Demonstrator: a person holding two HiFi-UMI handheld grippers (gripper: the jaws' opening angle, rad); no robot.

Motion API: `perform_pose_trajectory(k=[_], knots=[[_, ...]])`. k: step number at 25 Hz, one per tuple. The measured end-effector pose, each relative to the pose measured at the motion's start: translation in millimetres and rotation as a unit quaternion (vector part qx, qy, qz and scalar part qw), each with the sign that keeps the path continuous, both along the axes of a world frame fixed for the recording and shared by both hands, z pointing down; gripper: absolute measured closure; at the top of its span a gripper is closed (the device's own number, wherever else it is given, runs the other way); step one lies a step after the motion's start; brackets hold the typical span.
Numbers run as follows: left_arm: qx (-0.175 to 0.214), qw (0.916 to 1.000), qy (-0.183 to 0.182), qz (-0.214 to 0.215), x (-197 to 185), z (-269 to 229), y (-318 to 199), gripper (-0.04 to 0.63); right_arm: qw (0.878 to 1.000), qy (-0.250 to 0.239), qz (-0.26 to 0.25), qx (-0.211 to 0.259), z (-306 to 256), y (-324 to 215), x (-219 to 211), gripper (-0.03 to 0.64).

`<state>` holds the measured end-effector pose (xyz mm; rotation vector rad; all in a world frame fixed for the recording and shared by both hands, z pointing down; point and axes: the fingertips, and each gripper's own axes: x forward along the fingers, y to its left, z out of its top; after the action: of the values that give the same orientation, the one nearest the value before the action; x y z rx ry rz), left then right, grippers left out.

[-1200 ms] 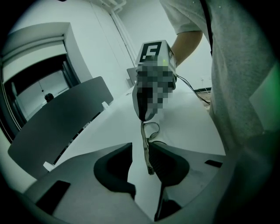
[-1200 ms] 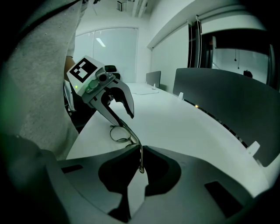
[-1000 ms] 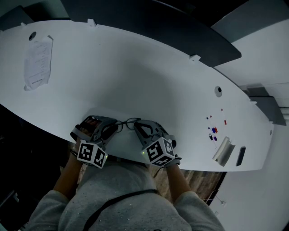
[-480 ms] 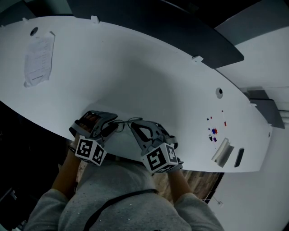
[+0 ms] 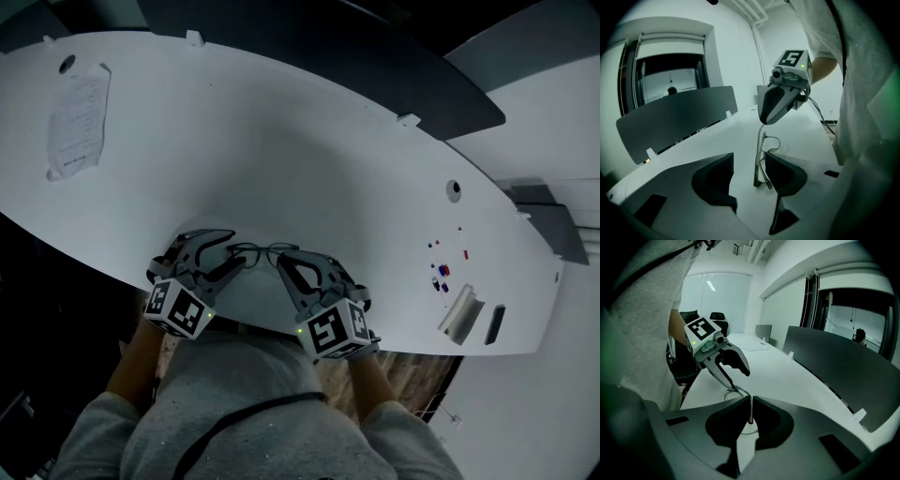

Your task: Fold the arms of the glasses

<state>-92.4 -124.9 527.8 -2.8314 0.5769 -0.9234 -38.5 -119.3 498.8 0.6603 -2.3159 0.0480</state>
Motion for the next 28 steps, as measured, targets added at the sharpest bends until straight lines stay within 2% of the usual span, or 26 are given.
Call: perform_pose_trajectory(k=[6,12,18,22,28], knots=[[0.018,0.9976,-0.055,0.037,8,11,13,0.382,1.0,0.012,0.003,-0.004,15,2,5,0.586],[0.033,0.9935,-0.104,0.033,3,28,18,0.382,1.0,0.017,0.01,-0.016,31,3,9,0.586],[0.016,0.9936,-0.111,0.017,-3,36,16,0.383,0.999,0.014,0.019,-0.035,45,4,9,0.586],[0.018,0.9931,-0.115,0.014,-3,37,14,0.426,0.998,0.008,0.033,-0.048,51,2,10,0.586],[0.017,0.9937,-0.111,0.007,0,35,12,0.43,0.998,0.004,0.04,-0.051,57,2,11,0.586]])
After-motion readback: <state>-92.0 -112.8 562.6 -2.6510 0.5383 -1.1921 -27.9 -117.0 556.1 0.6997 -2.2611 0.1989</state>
